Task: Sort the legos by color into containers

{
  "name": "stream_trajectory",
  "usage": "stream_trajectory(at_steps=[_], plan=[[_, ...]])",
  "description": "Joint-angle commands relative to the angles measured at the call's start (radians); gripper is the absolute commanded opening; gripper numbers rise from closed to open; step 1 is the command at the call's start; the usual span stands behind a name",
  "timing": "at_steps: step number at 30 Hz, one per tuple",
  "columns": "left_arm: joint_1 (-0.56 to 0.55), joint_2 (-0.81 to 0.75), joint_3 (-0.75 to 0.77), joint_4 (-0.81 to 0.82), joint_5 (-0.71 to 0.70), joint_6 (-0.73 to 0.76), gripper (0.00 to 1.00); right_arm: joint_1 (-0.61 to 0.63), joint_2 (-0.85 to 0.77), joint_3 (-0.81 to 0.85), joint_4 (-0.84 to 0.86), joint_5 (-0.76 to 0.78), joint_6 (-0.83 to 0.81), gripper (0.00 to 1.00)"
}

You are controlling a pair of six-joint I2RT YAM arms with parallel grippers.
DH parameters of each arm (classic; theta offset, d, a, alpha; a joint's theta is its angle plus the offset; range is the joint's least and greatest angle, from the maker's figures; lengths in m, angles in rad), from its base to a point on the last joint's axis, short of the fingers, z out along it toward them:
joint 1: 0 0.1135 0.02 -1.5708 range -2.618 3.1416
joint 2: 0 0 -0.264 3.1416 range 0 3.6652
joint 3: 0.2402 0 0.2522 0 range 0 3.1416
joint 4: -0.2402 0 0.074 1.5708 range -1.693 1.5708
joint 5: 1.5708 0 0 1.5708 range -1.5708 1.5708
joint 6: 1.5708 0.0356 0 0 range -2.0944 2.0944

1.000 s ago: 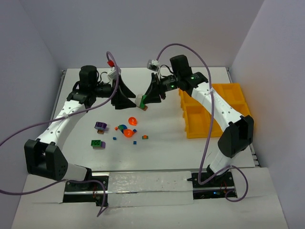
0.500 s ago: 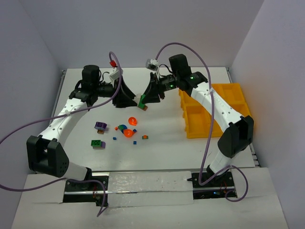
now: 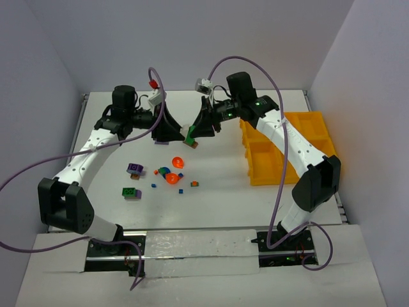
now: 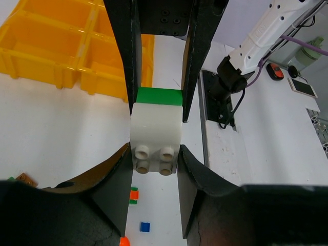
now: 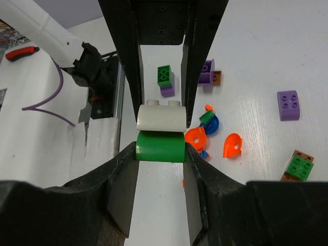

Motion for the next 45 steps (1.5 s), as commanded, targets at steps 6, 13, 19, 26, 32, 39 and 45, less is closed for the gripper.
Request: stream_trajectory(at_steps=[6, 13, 19, 26, 32, 39, 45], plan=[[0.047, -0.046, -0.033, 0.223, -0.023, -0.232, 0.0, -0.075, -0.077, -0.067, -0.097, 0.078, -0.159, 0.0], [0.085, -0.045, -0.002, 0.2, -0.079, -0.194, 0.0, -0.222, -0.104, -0.114, -0.179, 0.116, -0.217, 0.0], [0.079, -0.059, 0.019, 0.138, -0.248, -0.114, 0.0, -0.388, -0.084, -0.196, -0.032, 0.368, -0.105, 0.0], [0.078, -0.056, 0.033, 0.093, -0.389, -0.096, 0.0, -0.409, -0.041, -0.28, 0.202, 0.745, -0.122, 0.0], [0.077, -0.042, 0.047, 0.063, -0.399, -0.091, 0.0, -0.416, 0.069, -0.226, 0.234, 0.879, -0.148, 0.0], [0.075, -0.038, 0.048, 0.047, -0.417, -0.074, 0.01, -0.422, 0.13, -0.218, 0.236, 0.893, -0.167, 0.05], [0.075, -0.036, 0.045, 0.042, -0.417, -0.074, 0.01, -0.424, 0.179, -0.18, 0.222, 0.88, -0.143, 0.29]])
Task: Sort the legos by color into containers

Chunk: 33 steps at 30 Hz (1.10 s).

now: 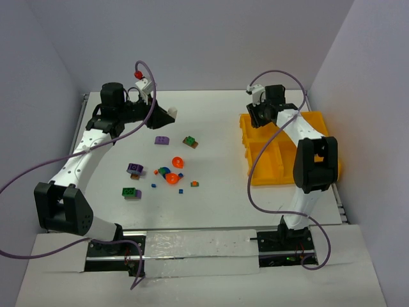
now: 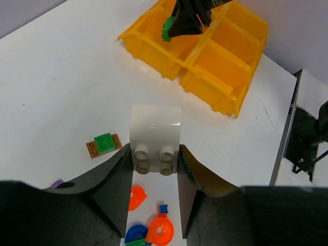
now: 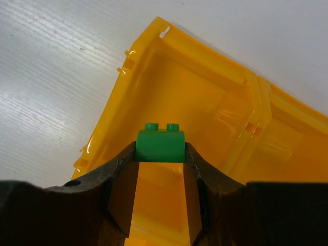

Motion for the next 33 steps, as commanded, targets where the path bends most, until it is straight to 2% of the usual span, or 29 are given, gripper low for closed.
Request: stream_trajectory(at_steps=[1, 4, 7, 8, 9, 10, 13, 15, 17, 19, 20, 21, 23, 27, 33], plan=[[-0.006, -0.011, 0.044, -0.011, -0.004, 0.01, 0.01, -0.007, 0.019, 0.073, 0.026, 0.004, 0.009, 0.36], [-0.006, -0.013, 0.041, -0.009, -0.004, 0.01, 0.01, -0.007, 0.021, 0.099, 0.005, 0.011, 0.017, 0.5], [-0.006, -0.017, 0.034, -0.006, -0.001, 0.021, 0.01, -0.009, 0.001, 0.122, -0.028, 0.012, 0.028, 0.56], [-0.006, -0.02, 0.028, -0.007, 0.001, 0.052, 0.02, -0.008, -0.021, 0.127, -0.039, 0.007, 0.037, 0.6], [-0.006, -0.026, 0.016, -0.004, 0.006, 0.063, 0.02, -0.008, -0.046, 0.136, -0.058, -0.004, 0.053, 0.68], [-0.007, -0.032, 0.015, -0.001, 0.004, 0.069, 0.02, -0.008, -0.061, 0.143, -0.066, -0.015, 0.062, 0.71], [-0.017, -0.049, -0.01, -0.005, -0.014, 0.114, 0.02, -0.008, -0.094, 0.201, -0.112, -0.065, 0.107, 0.72], [-0.043, -0.075, -0.028, -0.009, -0.05, 0.17, 0.01, -0.007, -0.123, 0.237, -0.136, -0.19, 0.192, 0.72], [-0.082, -0.111, -0.072, 0.023, -0.146, 0.227, 0.01, -0.001, -0.162, 0.263, -0.124, -0.342, 0.319, 0.77], [-0.136, -0.151, -0.138, 0.058, -0.263, 0.294, 0.01, 0.021, -0.175, 0.278, -0.102, -0.491, 0.476, 0.77], [-0.143, -0.157, -0.147, 0.066, -0.278, 0.302, 0.01, 0.026, -0.173, 0.283, -0.098, -0.504, 0.495, 0.77], [-0.193, -0.191, -0.201, 0.118, -0.378, 0.359, 0.01, 0.059, -0.168, 0.284, -0.07, -0.589, 0.614, 0.77], [-0.238, -0.23, -0.255, 0.2, -0.447, 0.403, 0.01, 0.096, -0.162, 0.274, -0.03, -0.644, 0.722, 0.77], [-0.29, -0.25, -0.315, 0.309, -0.59, 0.453, 0.01, 0.178, -0.143, 0.261, -0.025, -0.727, 0.767, 0.78], [-0.304, -0.223, -0.293, 0.33, -0.571, 0.442, 0.01, 0.274, -0.104, 0.284, -0.051, -0.751, 0.734, 0.84]])
